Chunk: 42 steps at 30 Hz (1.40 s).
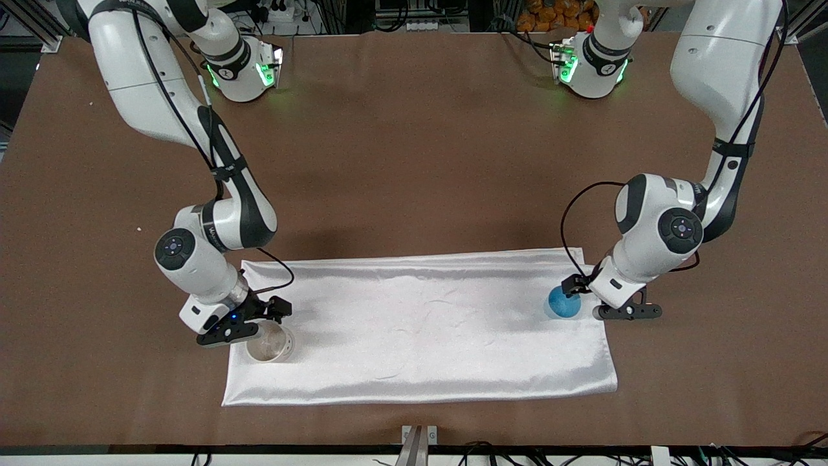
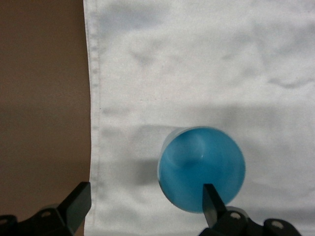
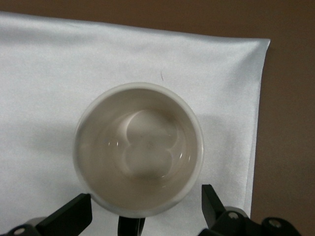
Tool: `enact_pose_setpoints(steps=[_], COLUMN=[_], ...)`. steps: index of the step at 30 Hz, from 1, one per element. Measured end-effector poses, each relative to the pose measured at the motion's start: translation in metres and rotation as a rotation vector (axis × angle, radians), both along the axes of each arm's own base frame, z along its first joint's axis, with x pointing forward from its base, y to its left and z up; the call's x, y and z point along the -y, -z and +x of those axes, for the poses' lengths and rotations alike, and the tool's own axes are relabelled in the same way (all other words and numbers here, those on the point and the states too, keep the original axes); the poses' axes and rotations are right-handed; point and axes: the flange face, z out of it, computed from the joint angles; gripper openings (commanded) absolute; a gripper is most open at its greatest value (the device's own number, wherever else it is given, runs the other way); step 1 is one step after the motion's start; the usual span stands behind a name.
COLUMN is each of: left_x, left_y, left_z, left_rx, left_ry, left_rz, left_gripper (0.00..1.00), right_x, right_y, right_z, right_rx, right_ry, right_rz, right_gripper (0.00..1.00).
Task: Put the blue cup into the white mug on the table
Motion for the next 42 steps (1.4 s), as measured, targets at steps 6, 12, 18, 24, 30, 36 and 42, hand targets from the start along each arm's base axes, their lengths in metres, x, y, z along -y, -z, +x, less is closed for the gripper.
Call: enact_pose_setpoints(steps=[6,12,18,24,30,36,42], left_x=[0.001,0.003,0.005,0.006,0.006,0.006,0.006], left_y=[0.018,0.030,0.035,0.037,0.039,0.042,0.046], left_z=[0.003,0.005,0.005,0.005,0.006,0.006,0.005], left_rx=[0.003,0.002,0.002,0.002,0.005,0.005,0.002], left_ry=[-0.002,0.000,0.002,0.002,0.002,0.001,0.001], left_rz=[-0.006,-0.009,-0.010,-0.010,-0.012,-0.012,-0.012], left_gripper=[1.00,0.84,0.65,0.61,0.60,0.59,0.54], right_x=[-0.001,-0.004,-0.010,-0.017,-0.017,-0.016,-0.015], right_y=[-0.009,-0.009,-0.011,-0.018,-0.017,-0.014,-0.007], right_z=[0.003,0.003,0.001,0.001,0.000,-0.001,-0.002], right_rx=[0.008,0.000,-0.014,-0.010,-0.019,-0.025,-0.034], right_ry=[-0.001,-0.005,-0.014,-0.023,-0.024,-0.023,-0.022], right_rz=[0.003,0.004,0.008,0.017,0.016,0.014,0.011], right_gripper=[1.00,1.00,1.00,1.00,1.00,1.00,1.00])
